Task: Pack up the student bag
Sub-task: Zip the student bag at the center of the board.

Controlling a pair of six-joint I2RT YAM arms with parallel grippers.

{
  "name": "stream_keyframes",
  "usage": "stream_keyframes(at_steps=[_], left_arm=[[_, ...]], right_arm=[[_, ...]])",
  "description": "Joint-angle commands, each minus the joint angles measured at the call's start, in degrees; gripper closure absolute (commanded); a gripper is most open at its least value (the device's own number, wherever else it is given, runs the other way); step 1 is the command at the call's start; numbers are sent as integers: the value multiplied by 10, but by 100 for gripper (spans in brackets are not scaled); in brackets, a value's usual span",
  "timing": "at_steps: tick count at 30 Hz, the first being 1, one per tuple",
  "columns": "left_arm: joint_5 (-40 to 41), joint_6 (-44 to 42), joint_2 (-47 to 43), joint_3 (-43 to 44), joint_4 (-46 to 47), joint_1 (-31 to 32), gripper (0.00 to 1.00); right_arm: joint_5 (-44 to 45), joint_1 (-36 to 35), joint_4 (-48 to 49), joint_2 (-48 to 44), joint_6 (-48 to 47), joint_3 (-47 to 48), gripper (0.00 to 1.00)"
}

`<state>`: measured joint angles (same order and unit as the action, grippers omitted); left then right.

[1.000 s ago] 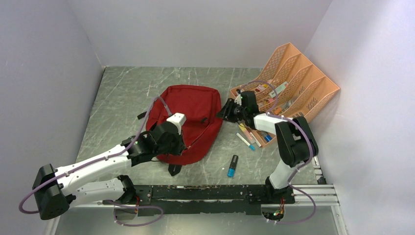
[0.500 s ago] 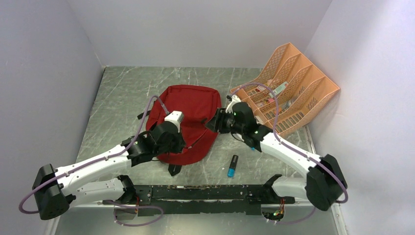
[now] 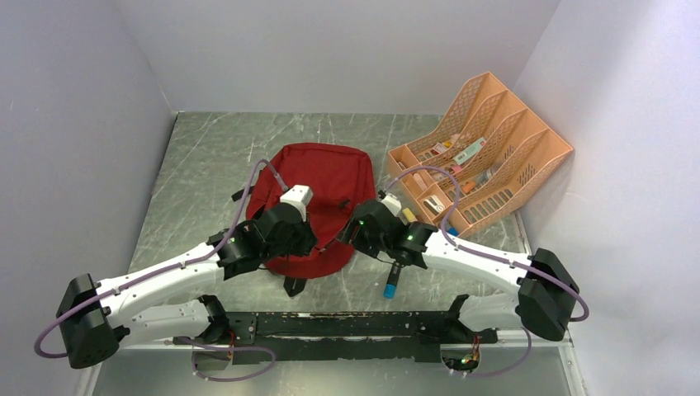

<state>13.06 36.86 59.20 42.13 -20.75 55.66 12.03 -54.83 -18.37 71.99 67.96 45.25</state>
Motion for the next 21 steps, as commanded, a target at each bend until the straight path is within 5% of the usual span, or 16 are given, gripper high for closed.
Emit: stream_keyframes(at_steps=[1, 12, 21], left_arm=[[-15, -4, 0, -6, 26, 1, 95], [-14, -3, -4, -15, 23, 1, 95], [23, 27, -22, -18, 0, 1, 95]], right_arm=[[30, -6, 1, 14, 70, -4, 40], [14, -6, 80, 46, 62, -8, 54], [64, -3, 73, -7, 61, -52, 96]])
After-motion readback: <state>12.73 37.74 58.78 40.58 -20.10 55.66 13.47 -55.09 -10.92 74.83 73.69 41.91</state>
